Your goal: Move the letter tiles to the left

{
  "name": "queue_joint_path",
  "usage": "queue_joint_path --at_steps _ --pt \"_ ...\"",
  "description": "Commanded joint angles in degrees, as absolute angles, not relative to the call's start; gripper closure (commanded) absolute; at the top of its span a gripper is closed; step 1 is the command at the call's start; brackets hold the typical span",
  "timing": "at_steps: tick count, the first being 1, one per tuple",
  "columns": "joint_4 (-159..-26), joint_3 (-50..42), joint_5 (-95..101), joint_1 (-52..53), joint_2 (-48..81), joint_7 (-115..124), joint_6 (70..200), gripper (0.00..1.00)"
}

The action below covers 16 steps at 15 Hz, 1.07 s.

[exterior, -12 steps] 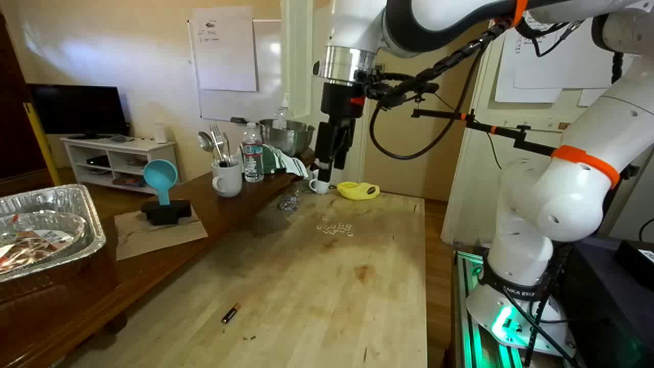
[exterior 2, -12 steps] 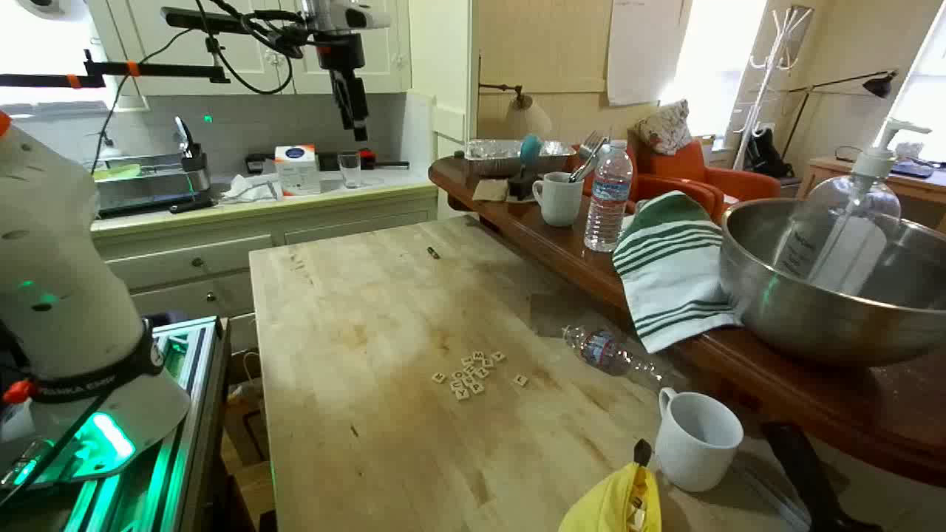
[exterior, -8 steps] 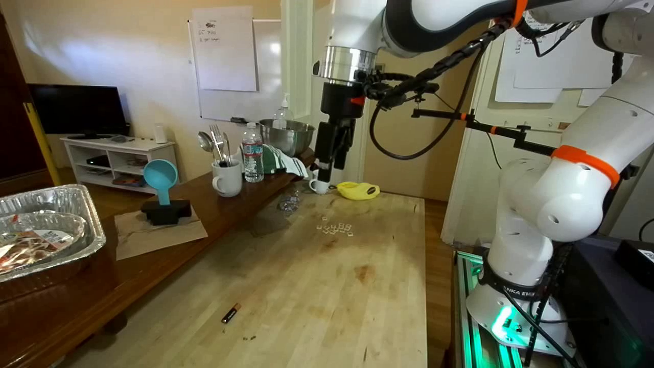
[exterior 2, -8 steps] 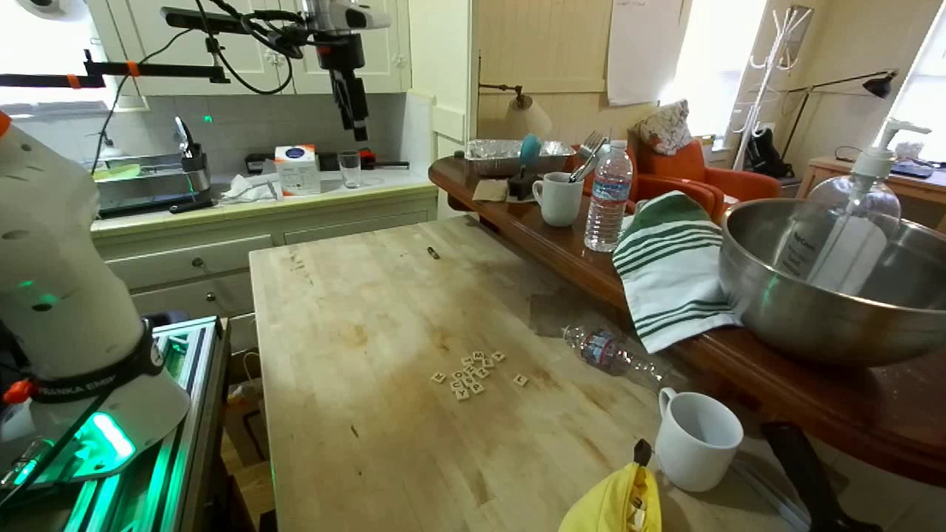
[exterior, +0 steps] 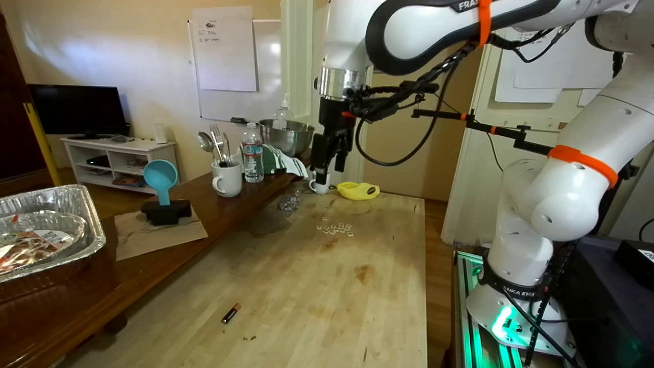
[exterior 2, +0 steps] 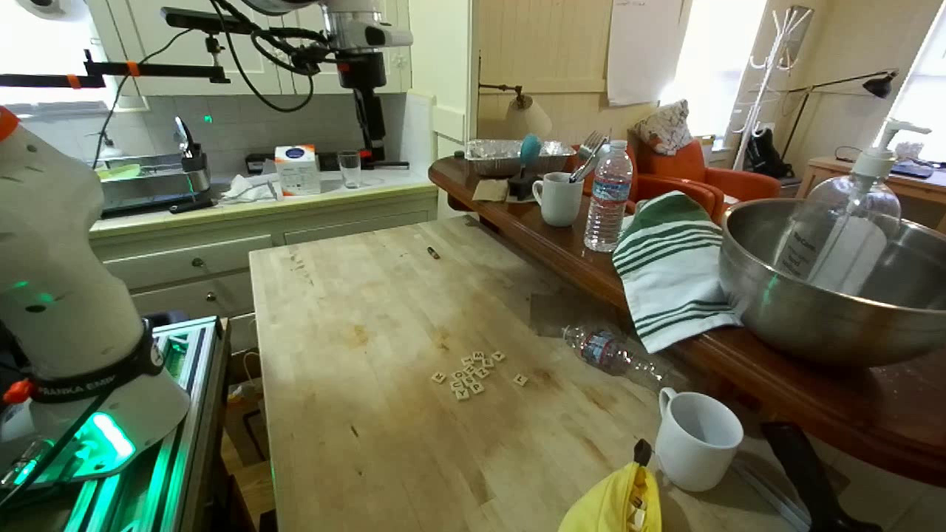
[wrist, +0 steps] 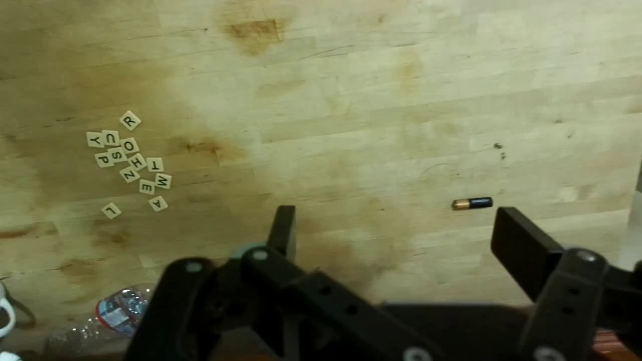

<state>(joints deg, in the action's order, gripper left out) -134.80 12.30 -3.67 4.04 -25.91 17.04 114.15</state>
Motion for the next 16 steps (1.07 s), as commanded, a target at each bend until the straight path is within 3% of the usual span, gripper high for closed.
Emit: queue_joint_path --at_steps 1,9,16 --pt "-138.17 10.85 0.25 1.61 -20.74 17.81 123.43 0.0" --pt "-138.98 0.67 -8.98 3.58 -9.08 -12.84 129.54 0.0" --pt "-137.32 -2.17 -5.51 0.27 -1.82 -16.52 134.21 0.0"
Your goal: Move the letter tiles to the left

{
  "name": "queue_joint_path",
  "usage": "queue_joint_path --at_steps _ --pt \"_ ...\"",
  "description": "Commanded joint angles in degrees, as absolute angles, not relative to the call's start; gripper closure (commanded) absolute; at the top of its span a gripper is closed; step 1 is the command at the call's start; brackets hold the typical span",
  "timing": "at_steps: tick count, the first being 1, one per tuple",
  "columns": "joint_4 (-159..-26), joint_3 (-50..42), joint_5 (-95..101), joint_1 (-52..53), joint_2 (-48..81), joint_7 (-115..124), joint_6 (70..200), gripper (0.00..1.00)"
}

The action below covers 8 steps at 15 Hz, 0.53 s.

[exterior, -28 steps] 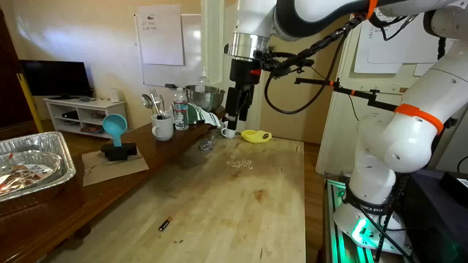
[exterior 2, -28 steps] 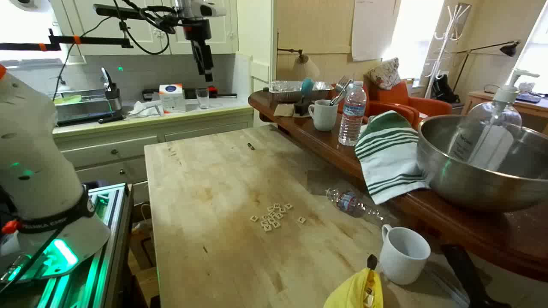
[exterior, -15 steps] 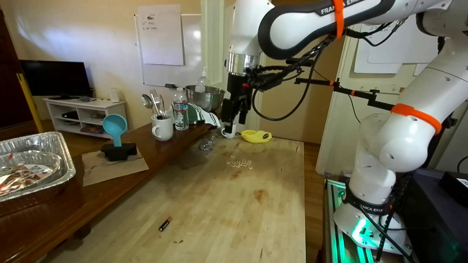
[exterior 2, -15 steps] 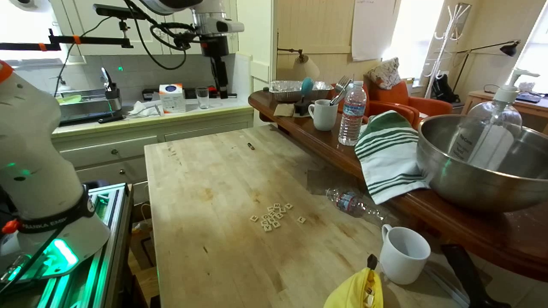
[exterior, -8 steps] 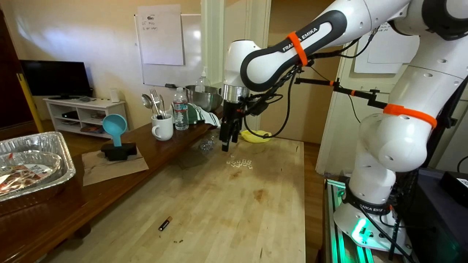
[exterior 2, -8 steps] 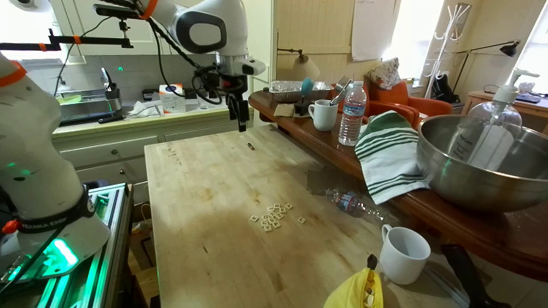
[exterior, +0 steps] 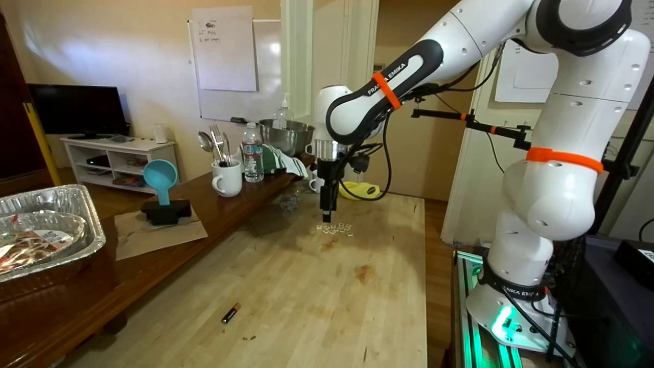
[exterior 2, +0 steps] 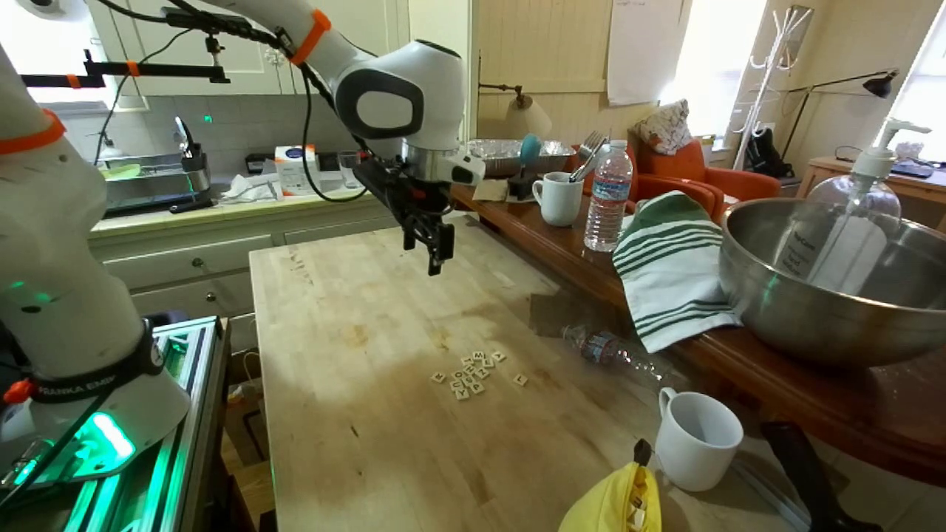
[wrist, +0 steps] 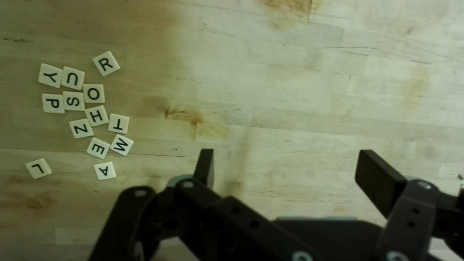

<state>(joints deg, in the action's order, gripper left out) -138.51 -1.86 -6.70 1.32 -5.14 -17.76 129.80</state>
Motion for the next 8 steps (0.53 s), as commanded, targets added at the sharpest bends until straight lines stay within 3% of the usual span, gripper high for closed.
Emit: queue_joint_path --at_steps 1,8 --pt "-138.24 -1.82 -6.49 0.64 -4.22 -17.71 131.25 0.0" --pt "-137.65 -1.9 -6.28 -0.02 -2.41 -17.51 133.45 0.0"
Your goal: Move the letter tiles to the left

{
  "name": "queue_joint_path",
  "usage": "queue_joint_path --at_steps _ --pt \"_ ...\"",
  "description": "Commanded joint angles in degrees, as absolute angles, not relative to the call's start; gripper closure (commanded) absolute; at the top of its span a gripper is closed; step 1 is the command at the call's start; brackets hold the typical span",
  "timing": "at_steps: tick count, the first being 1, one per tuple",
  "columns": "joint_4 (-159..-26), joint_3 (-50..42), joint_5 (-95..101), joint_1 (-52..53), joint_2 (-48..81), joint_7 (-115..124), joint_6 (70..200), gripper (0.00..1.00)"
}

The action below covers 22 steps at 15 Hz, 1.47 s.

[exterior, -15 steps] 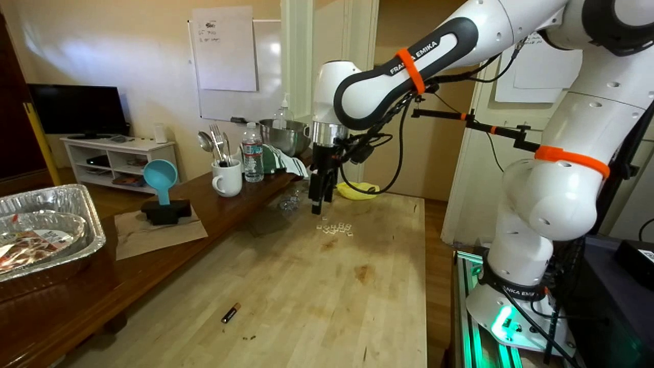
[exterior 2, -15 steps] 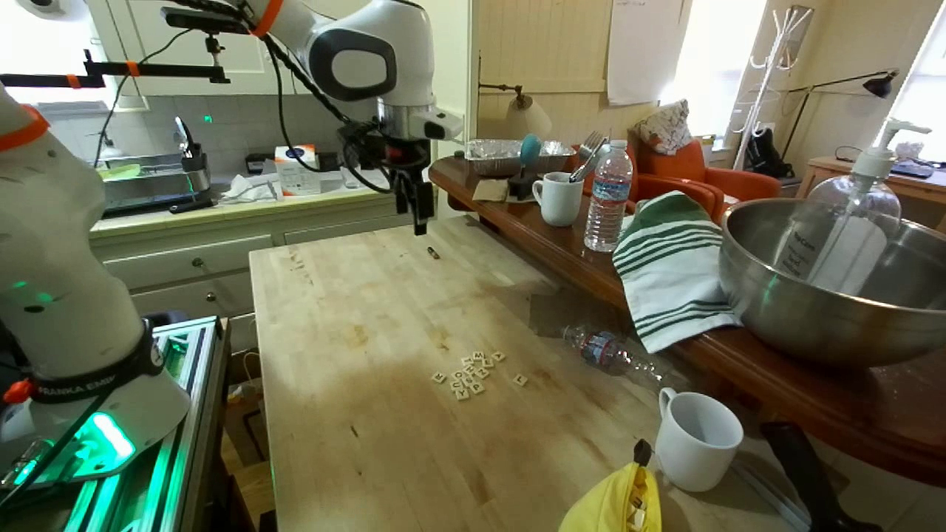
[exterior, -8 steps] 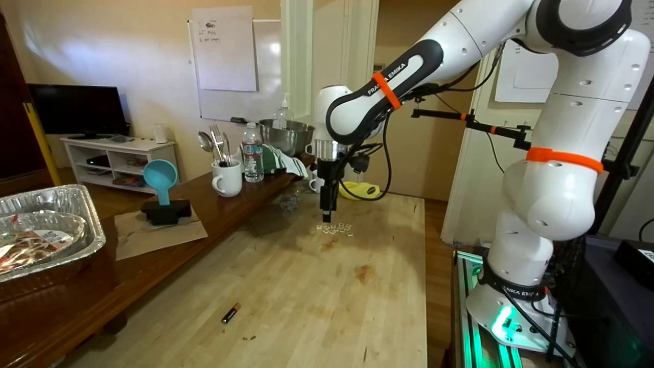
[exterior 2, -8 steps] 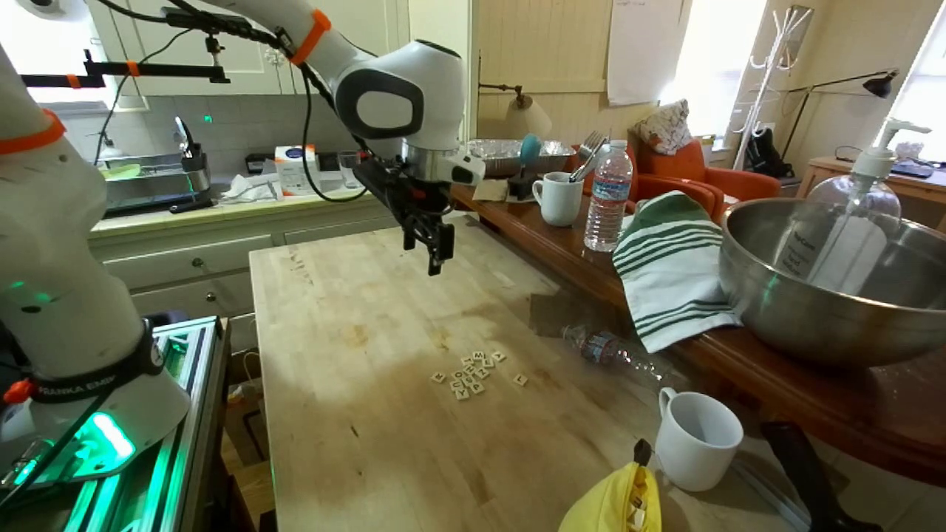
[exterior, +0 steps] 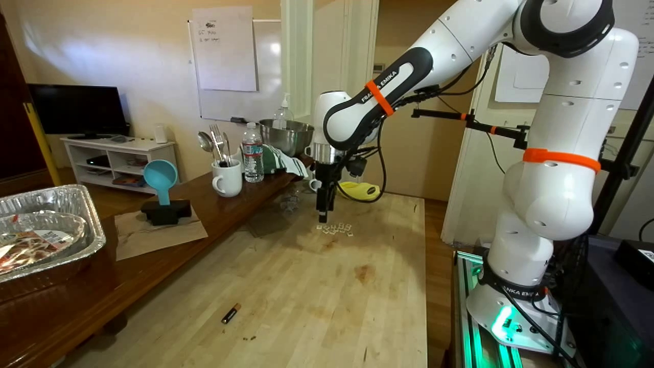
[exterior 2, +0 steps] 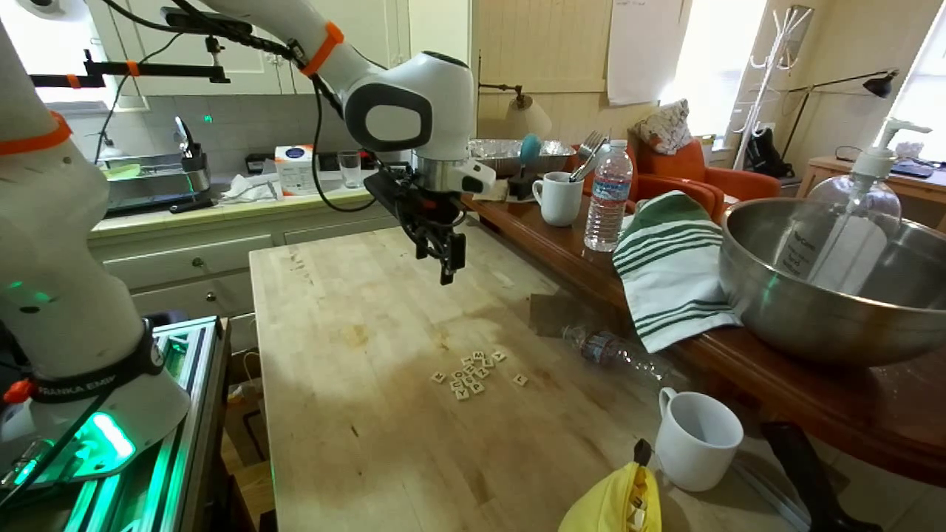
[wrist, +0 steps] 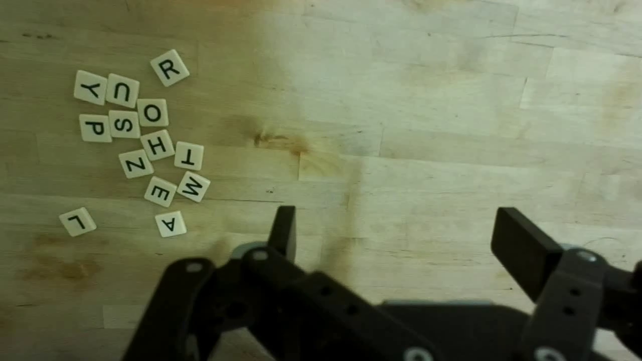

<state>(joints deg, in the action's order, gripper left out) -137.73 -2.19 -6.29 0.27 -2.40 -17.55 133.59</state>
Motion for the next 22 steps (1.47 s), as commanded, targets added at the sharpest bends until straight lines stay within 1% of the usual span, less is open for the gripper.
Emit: queue_joint_path --at_steps 1,8,9,10,11,12,13,20,22 --pt "-137.48 -2.03 -4.33 -0.23 -1.69 -18.06 134.15 0.0" --pt "-136.4 -3.06 3.89 -2.23 3.41 -17.98 139.66 0.01" --pt "-136.31 -3.21 4.35 -2.51 4.26 -18.09 140.94 0.26" --pt "-136.06 -3.34 4.2 -2.79 5.39 -18.58 142.17 0.26" --pt "-135.78 -3.47 4.56 -3.09 6.52 -18.39 143.37 0.3" --pt "-135.54 -3.5 4.68 -3.38 7.52 -18.6 144.29 0.38" --pt "-135.25 -3.59 4.95 -3.65 8.56 -18.48 145.2 0.47" --pt "-133.43 -4.03 7.57 -4.89 13.46 -18.0 148.28 1.0" --pt "-133.04 -4.15 8.21 -5.08 14.17 -18.09 148.33 1.0"
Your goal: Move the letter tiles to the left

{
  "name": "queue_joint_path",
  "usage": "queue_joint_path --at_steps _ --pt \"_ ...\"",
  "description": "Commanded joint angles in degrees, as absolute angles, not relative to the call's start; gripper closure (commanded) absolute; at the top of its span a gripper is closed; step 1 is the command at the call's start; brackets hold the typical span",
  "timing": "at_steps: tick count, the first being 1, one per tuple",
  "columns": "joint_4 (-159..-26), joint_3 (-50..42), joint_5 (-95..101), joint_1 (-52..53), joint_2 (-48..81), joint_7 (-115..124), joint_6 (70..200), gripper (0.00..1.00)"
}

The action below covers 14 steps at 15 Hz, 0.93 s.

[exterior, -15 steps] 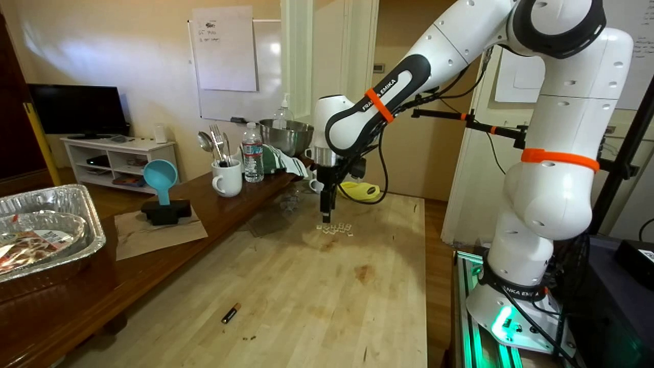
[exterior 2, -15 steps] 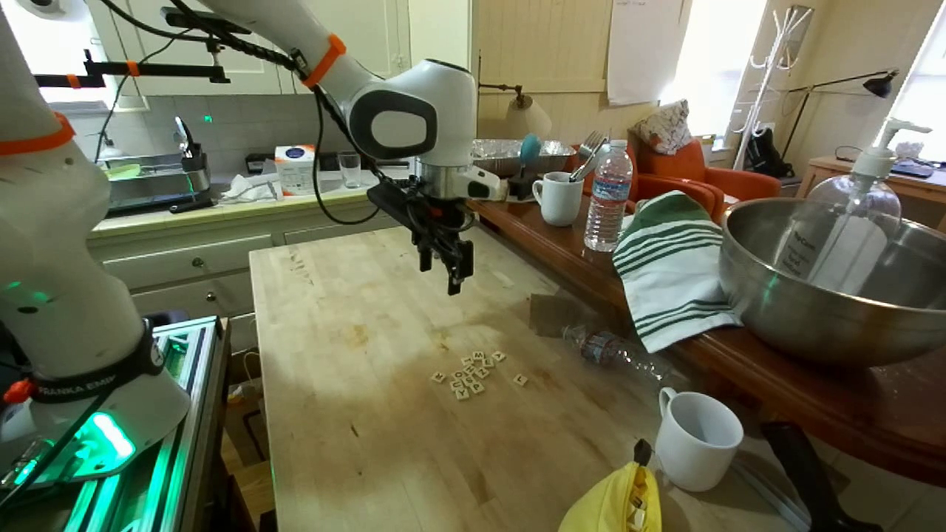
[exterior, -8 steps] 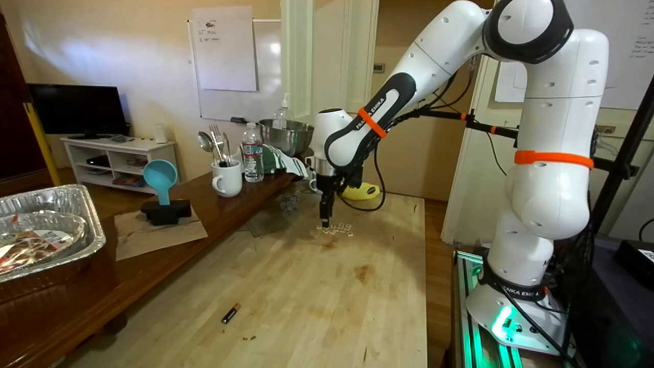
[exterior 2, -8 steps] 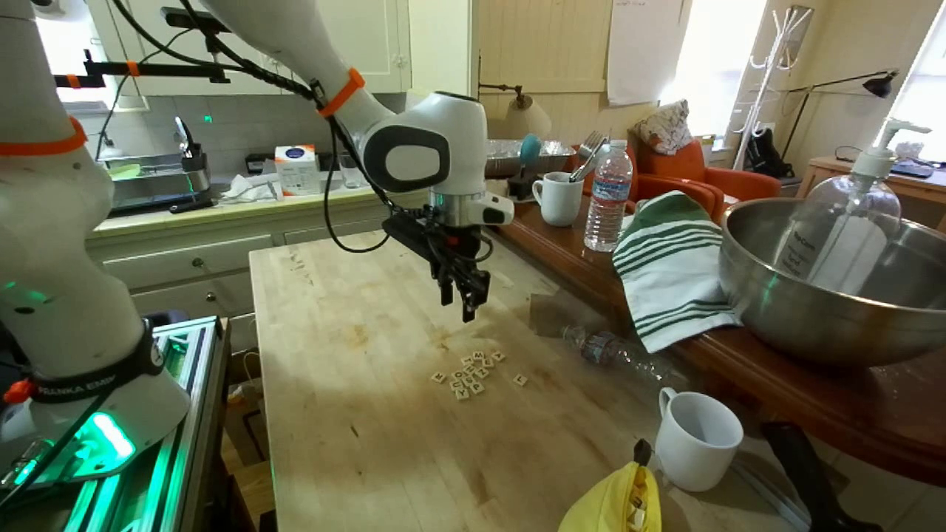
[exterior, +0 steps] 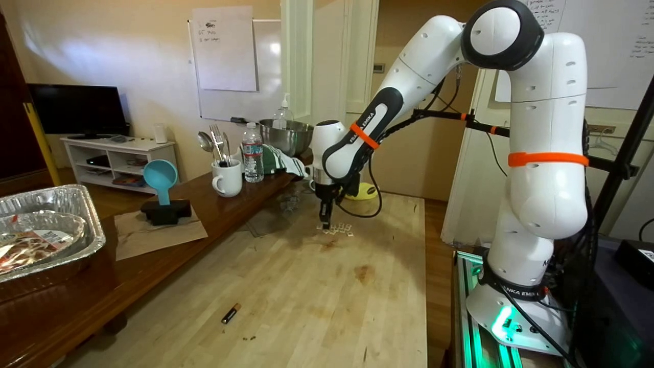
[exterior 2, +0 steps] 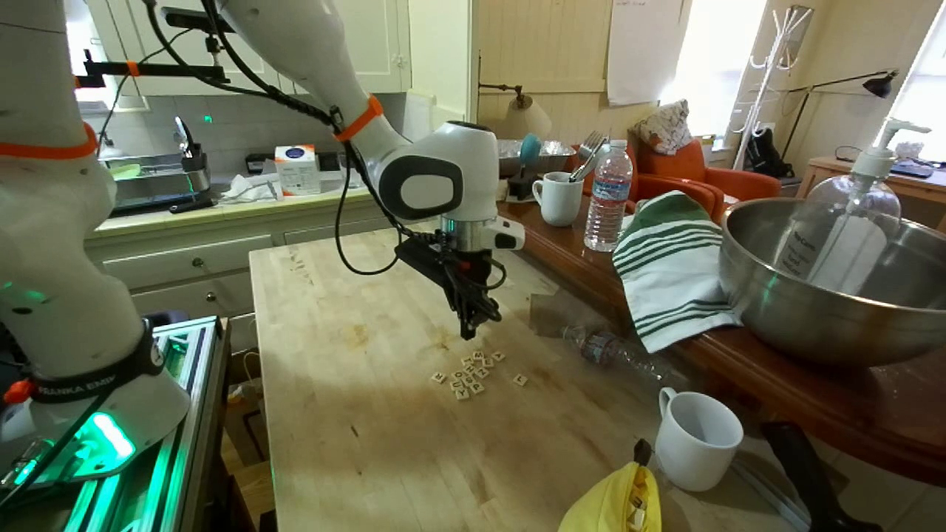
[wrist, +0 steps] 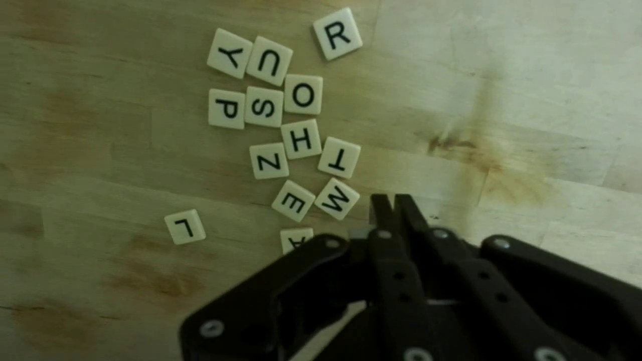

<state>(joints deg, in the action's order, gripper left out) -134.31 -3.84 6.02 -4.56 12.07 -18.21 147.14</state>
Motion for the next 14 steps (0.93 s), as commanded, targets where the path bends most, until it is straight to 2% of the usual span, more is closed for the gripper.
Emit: queue_joint_path --at_steps 1,14 --pt "-132.79 -4.35 8.92 -5.09 14.55 -17.87 148.37 1.0" --pt "-131.36 -4.41 9.89 -6.36 18.22 -18.1 153.39 1.0"
